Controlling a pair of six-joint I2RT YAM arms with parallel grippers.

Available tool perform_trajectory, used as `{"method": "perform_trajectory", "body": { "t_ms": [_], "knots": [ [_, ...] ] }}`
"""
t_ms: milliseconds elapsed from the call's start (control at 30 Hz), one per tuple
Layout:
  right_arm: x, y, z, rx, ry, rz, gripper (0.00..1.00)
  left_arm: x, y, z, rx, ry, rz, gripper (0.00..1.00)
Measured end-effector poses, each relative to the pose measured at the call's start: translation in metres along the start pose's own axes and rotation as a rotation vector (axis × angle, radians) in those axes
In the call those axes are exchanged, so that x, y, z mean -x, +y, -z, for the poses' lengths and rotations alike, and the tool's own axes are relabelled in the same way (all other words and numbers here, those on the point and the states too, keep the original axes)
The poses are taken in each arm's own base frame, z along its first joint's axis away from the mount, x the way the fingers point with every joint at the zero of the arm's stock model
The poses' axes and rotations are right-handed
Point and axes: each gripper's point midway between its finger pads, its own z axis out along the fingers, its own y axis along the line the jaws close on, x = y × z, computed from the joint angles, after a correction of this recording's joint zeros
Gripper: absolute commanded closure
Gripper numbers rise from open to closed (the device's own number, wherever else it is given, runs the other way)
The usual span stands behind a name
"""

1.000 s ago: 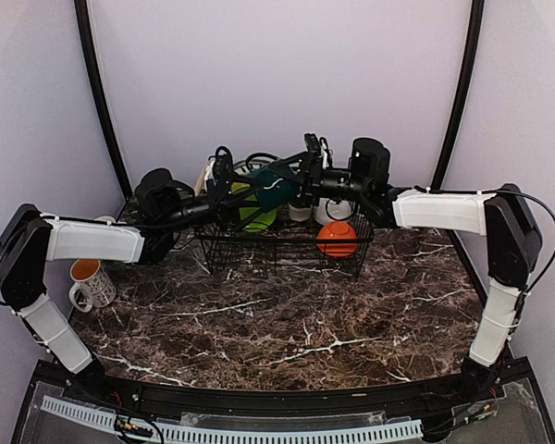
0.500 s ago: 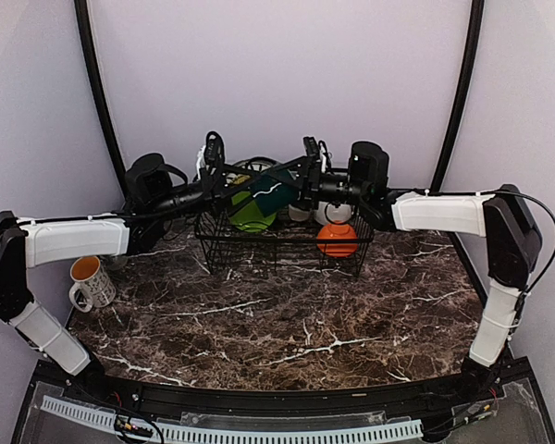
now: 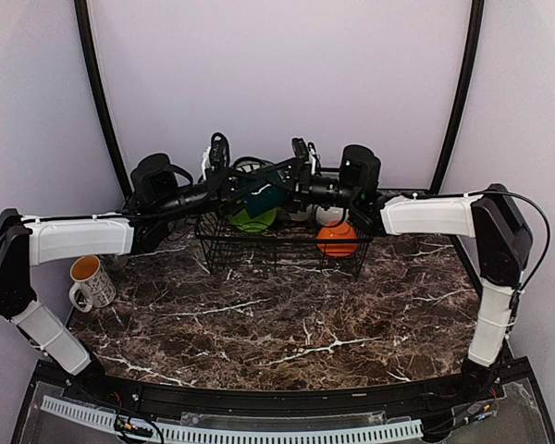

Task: Unload the mixed dishes from the dish rack
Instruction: Pass from the right arm to the left, then place the cup at the corner of the board.

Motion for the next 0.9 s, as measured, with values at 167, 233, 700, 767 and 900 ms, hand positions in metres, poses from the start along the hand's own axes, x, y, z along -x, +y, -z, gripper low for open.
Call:
{"method": "perform_trajectory", "body": {
  "t_ms": [167,233,700,767,900],
  "knots": [
    [0.000,0.007,-0.002,0.025,-0.003,-0.002,0.79,-0.001,0.003,0.000,0.015,0.000,-0.001,0.98],
    [-0.001,0.011,-0.001,0.047,0.008,-0.024,0.63,0.000,-0.004,0.000,-0.010,0.002,-0.048,0.99],
    [0.015,0.009,0.025,0.017,-0.039,0.032,0.01,-0.007,-0.018,0.030,0.148,-0.005,-0.113,0.99],
    [0.022,0.008,0.033,0.009,-0.055,0.042,0.01,-0.006,-0.019,0.039,0.190,-0.015,-0.139,0.99],
    [0.026,0.010,0.042,-0.001,-0.071,0.058,0.01,-0.010,-0.019,0.055,0.271,-0.014,-0.180,0.99]
  ]
}}
